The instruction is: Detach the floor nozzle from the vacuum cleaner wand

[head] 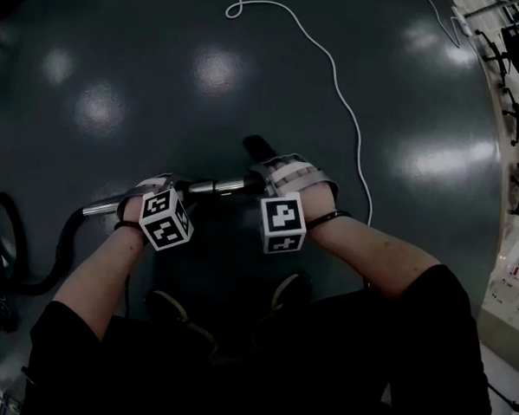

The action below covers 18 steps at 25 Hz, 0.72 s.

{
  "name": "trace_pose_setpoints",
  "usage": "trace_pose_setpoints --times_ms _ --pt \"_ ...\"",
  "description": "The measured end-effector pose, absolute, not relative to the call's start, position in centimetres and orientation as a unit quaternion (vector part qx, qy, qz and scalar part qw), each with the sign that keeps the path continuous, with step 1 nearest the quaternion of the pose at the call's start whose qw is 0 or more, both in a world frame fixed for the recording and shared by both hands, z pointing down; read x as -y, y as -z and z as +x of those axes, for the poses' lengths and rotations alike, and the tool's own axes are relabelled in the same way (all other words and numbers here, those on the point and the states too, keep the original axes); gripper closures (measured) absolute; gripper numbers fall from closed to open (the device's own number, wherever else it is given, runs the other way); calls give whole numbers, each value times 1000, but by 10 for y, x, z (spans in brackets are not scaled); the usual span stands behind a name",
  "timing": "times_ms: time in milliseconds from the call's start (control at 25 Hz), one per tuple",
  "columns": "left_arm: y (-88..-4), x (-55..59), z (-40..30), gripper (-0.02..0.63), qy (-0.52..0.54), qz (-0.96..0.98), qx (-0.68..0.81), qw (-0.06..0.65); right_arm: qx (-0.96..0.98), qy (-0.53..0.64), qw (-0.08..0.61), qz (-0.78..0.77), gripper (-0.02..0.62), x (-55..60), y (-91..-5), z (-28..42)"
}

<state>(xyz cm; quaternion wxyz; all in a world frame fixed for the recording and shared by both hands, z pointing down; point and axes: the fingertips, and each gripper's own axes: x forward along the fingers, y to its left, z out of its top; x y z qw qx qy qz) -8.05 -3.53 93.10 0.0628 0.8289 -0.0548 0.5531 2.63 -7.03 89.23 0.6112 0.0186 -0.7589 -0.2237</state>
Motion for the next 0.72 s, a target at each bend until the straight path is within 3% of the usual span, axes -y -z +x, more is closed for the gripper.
trace_pose_setpoints --times_ms 80,160,600,720 --pt "-931 33 -79 463 -549 831 52 76 744 308 590 59 466 79 -882 22" --pt "-930 31 -75 463 -541 835 54 89 748 311 584 48 466 79 -886 24" --pt "-926 39 -55 469 -534 842 80 4 775 -236 568 -144 476 29 -882 52" --pt "-927 37 -52 468 -533 843 71 9 769 -267 561 -148 476 25 -880 53"
